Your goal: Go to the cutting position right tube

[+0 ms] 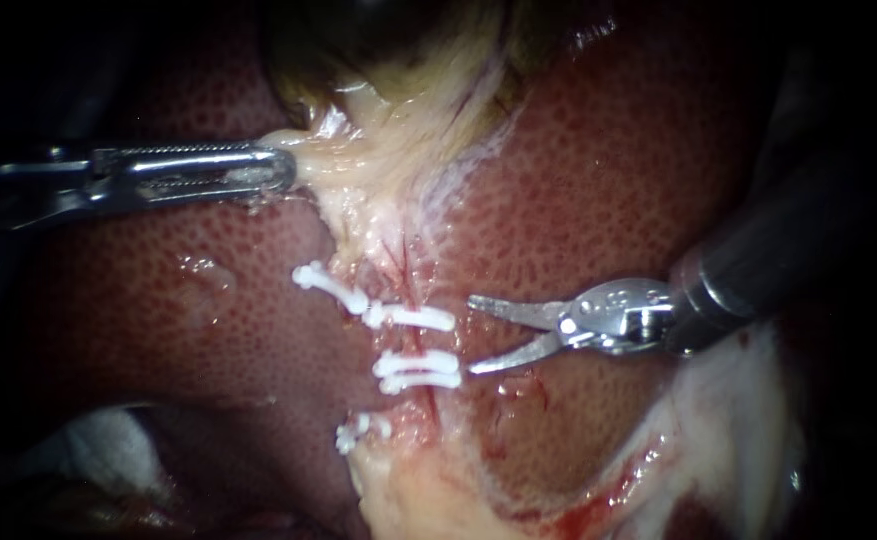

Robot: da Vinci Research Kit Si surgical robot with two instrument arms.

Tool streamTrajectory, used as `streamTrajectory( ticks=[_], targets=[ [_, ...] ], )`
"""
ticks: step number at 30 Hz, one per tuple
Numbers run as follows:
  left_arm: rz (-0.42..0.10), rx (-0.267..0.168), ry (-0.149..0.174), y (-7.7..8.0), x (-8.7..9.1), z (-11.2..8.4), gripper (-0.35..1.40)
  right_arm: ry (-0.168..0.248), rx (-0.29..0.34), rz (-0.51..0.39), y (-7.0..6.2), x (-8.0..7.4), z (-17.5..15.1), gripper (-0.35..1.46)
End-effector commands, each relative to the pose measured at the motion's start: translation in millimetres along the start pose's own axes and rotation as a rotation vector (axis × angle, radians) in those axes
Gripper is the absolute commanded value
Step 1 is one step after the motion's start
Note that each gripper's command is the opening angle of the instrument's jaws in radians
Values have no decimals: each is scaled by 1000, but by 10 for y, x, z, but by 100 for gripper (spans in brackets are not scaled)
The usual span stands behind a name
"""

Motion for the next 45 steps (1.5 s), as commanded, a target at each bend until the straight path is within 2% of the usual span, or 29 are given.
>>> streamTrajectory(
  ticks=[1,9,21,28,39,45],
  targets=[
    [0,0,0,0,0,0,-35,-2,8,5,0,-2,5,143],
    [0,1,0,2,0,0,-35,-12,36,30,2,-8,29,143],
    [0,3,1,3,0,1,-35,0,114,89,1,-3,64,143],
    [0,3,1,3,0,1,-35,51,175,127,3,4,76,141],
    [0,2,1,3,0,2,-35,136,278,187,6,13,73,138],
    [0,2,1,2,0,2,-35,128,319,205,3,13,76,131]
  ],
)
